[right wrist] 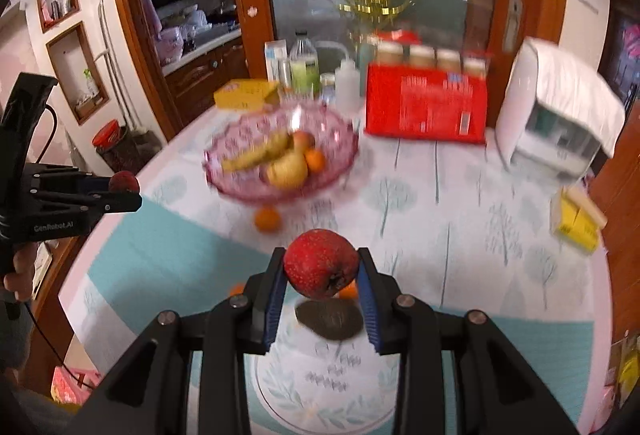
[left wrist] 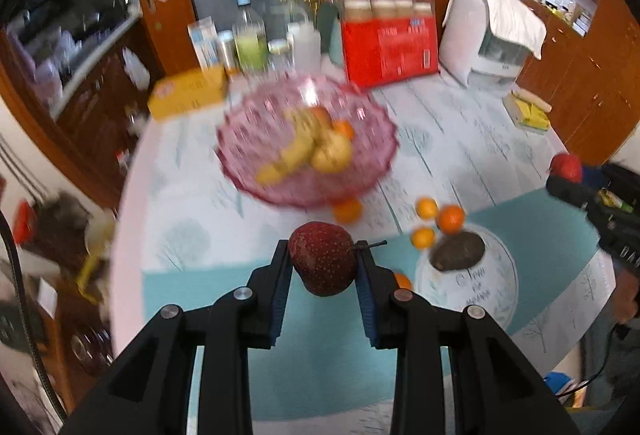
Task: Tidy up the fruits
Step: 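Carry both red fruits over the pink bowl and open both tools to drop them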
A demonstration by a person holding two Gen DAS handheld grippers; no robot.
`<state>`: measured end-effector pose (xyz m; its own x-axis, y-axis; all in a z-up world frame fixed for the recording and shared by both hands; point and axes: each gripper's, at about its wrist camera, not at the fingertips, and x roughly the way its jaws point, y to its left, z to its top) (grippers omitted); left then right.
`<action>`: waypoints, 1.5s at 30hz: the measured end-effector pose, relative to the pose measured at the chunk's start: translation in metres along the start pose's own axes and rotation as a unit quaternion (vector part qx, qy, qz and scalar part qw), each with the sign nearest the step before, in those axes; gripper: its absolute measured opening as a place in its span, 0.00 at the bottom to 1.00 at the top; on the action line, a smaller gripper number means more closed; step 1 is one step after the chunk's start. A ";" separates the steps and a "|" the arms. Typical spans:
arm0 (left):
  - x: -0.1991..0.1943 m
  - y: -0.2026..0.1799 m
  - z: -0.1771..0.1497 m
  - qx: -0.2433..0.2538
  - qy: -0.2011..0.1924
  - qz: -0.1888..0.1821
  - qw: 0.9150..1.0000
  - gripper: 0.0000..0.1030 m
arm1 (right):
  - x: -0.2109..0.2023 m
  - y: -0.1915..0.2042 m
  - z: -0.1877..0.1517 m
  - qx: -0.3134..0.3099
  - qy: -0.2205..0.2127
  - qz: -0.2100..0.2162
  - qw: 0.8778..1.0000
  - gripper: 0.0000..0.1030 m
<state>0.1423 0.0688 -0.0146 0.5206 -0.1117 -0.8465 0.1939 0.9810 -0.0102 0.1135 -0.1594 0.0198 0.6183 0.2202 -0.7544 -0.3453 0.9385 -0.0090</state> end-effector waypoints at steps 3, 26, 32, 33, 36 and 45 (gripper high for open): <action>-0.018 0.018 0.026 0.020 -0.021 0.013 1.000 0.28 | -0.015 0.009 0.039 0.003 -0.026 -0.005 1.000 0.33; 0.142 0.090 0.124 0.018 0.031 -0.011 0.999 0.28 | 0.178 0.034 0.131 0.112 0.065 -0.064 0.989 0.33; 0.221 0.090 0.116 0.012 0.082 -0.020 0.996 0.28 | 0.247 0.023 0.102 0.136 0.124 -0.081 0.980 0.33; 0.233 0.091 0.115 0.011 0.090 -0.021 0.996 0.28 | 0.254 0.021 0.099 0.137 0.131 -0.084 0.978 0.33; 0.256 0.092 0.114 0.007 0.103 -0.028 0.994 0.28 | 0.273 0.016 0.089 0.142 0.147 -0.094 0.974 0.33; 0.283 0.089 0.109 0.014 0.120 -0.032 0.992 0.29 | 0.298 0.013 0.079 0.131 0.165 -0.102 0.972 0.34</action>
<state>0.3974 0.1071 -0.1967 0.2941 -0.1287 -0.9471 0.2440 0.9682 -0.0558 0.3494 -0.0602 -0.1532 0.3799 -0.0351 -0.9243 -0.0213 0.9987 -0.0467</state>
